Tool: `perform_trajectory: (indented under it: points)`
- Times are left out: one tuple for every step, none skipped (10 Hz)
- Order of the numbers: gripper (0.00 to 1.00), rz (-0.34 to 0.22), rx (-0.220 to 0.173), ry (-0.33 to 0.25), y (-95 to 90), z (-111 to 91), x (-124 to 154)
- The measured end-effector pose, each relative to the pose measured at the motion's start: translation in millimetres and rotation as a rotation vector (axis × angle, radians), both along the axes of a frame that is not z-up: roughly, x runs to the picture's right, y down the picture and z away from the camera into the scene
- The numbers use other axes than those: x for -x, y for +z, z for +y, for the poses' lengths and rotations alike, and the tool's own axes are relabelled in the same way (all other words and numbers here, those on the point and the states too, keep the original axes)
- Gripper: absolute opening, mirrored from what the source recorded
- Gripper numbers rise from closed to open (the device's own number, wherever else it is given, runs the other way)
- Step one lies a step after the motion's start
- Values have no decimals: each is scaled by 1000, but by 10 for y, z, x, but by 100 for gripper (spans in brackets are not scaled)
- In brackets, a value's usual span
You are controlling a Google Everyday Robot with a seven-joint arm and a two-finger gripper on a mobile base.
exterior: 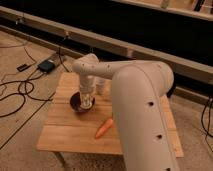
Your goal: Place the white sponge in the ceramic bowl
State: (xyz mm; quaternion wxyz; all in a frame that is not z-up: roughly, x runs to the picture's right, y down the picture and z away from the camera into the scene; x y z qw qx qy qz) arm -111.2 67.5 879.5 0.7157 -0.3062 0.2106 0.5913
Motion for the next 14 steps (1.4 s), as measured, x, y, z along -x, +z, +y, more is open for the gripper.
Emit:
perform_trajectory:
  points:
    - [18, -5, -2, -5, 45, -7, 30]
    - [28, -13, -7, -11, 107, -25, 65]
    - [38, -20, -9, -15, 132, -35, 94]
    - [50, -27, -11, -18, 157, -40, 114]
    - [59, -33, -14, -17, 165, -50, 128]
    - [71, -40, -16, -17, 171, -48, 136]
    - [76, -43, -17, -17, 166, -50, 135]
    - [80, -46, -17, -17, 159, -48, 128]
    - [80, -49, -18, -17, 150, -46, 126]
    - [80, -55, -19, -17, 128, -47, 130]
    - [80, -60, -20, -17, 106, -49, 136]
    - [80, -65, -22, -16, 76, -59, 141]
    - [80, -76, -28, -13, 22, -83, 159]
    - [80, -81, -33, -11, -5, -109, 171]
